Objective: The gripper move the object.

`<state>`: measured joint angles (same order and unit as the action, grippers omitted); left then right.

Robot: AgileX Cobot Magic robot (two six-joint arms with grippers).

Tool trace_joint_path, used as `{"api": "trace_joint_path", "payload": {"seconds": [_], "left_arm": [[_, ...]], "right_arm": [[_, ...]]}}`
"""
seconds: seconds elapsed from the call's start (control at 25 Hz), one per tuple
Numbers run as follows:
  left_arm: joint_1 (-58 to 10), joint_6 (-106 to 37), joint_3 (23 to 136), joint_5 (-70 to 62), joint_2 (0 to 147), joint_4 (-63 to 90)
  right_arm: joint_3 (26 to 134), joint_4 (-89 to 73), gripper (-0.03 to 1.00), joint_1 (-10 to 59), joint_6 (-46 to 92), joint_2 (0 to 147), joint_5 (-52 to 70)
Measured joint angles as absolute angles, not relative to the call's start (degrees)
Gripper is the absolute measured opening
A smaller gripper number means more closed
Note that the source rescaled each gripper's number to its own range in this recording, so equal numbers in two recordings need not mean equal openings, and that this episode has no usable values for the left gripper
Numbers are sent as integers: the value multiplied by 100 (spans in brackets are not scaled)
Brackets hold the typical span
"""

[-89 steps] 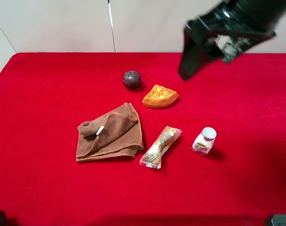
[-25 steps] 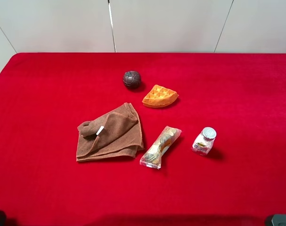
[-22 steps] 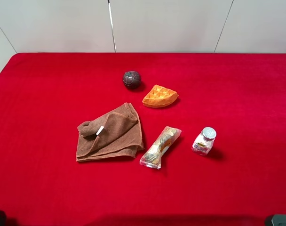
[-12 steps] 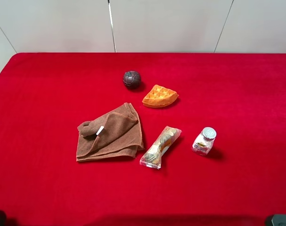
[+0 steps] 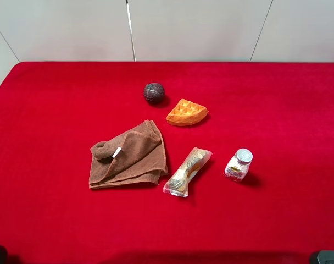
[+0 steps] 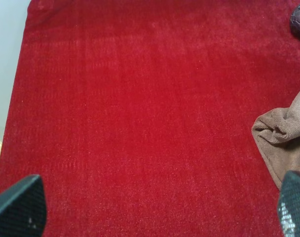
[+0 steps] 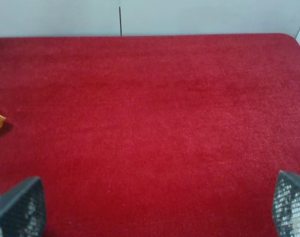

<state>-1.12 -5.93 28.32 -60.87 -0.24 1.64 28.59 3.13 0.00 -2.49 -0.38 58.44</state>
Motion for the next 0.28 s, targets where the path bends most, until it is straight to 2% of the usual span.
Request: {"api": "trace_joint_path", "payload": {"seconds": [0.28], "left_arm": [[-112, -593, 2832, -6087, -24, 164]], "right_arm": [[2859, 313, 100, 0, -249, -38, 5842]]}}
